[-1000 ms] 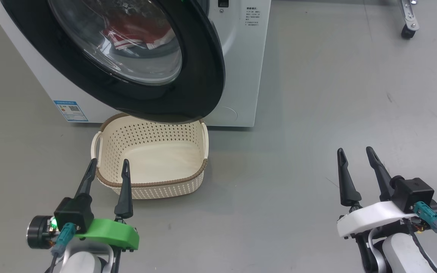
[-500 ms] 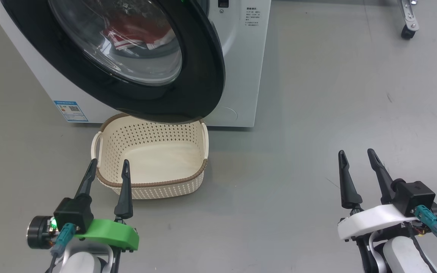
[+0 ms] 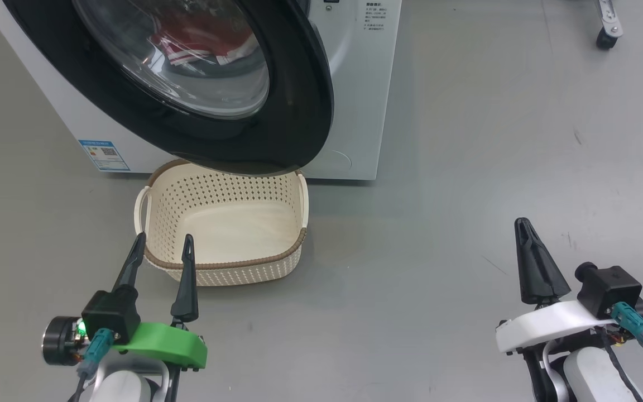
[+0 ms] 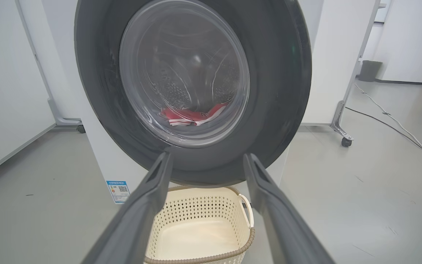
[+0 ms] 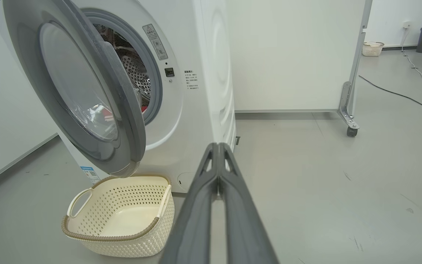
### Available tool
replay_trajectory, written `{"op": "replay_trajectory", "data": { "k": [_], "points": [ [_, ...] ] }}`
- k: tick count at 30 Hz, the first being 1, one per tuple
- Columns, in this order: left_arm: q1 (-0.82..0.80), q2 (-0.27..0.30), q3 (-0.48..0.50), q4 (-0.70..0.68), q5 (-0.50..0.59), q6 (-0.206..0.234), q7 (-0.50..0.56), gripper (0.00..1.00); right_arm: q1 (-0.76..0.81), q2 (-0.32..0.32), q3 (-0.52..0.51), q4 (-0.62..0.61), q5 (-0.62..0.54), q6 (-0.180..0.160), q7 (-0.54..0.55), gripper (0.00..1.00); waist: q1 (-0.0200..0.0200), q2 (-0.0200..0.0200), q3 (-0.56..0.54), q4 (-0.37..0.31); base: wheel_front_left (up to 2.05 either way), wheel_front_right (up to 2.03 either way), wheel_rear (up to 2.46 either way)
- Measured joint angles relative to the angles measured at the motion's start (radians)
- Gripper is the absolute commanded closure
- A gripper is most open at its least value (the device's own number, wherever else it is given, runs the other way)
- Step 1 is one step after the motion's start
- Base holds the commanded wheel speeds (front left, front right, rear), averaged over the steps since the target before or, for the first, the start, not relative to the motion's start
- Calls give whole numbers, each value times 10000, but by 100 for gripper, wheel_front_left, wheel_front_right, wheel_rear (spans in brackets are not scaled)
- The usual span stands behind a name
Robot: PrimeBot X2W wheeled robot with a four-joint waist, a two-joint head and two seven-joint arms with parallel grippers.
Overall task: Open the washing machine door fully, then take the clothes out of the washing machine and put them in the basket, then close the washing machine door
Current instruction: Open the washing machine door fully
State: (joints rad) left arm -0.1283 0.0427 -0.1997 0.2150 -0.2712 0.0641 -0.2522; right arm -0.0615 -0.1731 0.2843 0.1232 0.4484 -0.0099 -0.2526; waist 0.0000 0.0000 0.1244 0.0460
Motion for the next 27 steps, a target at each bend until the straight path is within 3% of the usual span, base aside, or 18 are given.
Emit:
{"op": "replay_trajectory", "data": {
  "k": [6,10,13,18,24,27],
  "points": [
    [-7,-2,-196,-79,-4,-4,0,0,-586,23,-167,-165,665,393,201,100,0,0,345,70,0,0,0],
    [-40,-4,-320,-161,-4,-75,0,0,-1290,267,-428,-336,1764,784,708,100,0,0,663,153,0,0,0],
    [-129,-4,-428,-201,-15,-77,0,0,-1963,393,-715,-387,2506,876,1135,100,0,0,935,241,0,0,0],
    [-530,-10,-671,-307,-82,-79,0,0,-3202,487,-1300,-378,3843,880,2094,100,0,0,1426,456,0,0,0],
    [-977,-25,-1030,-360,-297,-90,0,0,-4628,148,-1519,-176,4780,895,3534,100,0,0,1989,892,0,0,0],
    [-1108,-29,-1174,-366,-506,-90,0,0,-5167,286,-1755,113,5618,761,4259,100,0,0,2235,1177,0,0,0]
  ]
}}
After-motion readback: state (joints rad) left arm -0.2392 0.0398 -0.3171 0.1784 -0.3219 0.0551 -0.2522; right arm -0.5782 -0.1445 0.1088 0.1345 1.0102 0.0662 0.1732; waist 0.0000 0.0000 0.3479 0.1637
